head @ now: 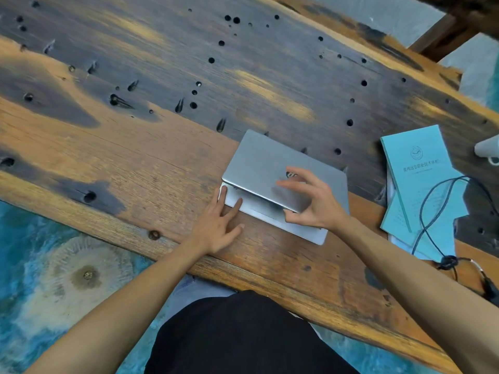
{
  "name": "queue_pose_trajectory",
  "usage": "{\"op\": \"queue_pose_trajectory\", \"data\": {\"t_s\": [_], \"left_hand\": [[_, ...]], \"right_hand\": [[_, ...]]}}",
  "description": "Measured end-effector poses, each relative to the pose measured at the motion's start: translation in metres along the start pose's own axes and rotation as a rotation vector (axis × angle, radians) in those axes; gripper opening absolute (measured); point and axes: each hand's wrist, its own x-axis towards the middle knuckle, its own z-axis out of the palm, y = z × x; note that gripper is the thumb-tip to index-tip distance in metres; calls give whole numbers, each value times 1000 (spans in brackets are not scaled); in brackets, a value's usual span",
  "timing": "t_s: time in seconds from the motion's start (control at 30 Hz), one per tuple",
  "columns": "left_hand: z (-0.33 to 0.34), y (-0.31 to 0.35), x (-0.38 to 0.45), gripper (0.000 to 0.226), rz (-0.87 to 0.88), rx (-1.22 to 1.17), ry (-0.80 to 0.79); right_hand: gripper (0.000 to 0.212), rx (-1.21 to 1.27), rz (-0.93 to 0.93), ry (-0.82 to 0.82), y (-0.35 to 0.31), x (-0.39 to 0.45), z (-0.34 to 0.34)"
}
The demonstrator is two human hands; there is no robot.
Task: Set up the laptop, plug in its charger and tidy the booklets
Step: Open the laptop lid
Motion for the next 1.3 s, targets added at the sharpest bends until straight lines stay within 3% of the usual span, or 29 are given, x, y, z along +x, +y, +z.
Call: {"op": "queue_pose_trajectory", "data": {"t_s": [0.1,0.3,0.4,0.57,0.77,0.87,1.03,1.3], "left_hand": [[-3,2,-1,75,28,246,-20],[-12,11,-4,80,69,410,-4],[-16,19,3,84,204,499,-28],[-21,40,17,83,308,627,-127],[-32,42,20,81,323,723,-183],[-38,27,19,88,357,683,-166],[-57,-1,21,79,384,627,-229],[-71,-11,33,80,458,704,-320]], "right_hand": [[56,-36,7,109,-7,-3,-9],[33,-432,-43,373,-36,-29,3],[37,-583,153,531,-52,-33,19],[56,-671,435,629,-64,-10,27],[73,-614,527,771,-51,34,11],[82,-601,546,783,-43,53,-2],[50,-568,517,733,-26,80,-22],[60,-623,540,631,-5,107,-49]]}}
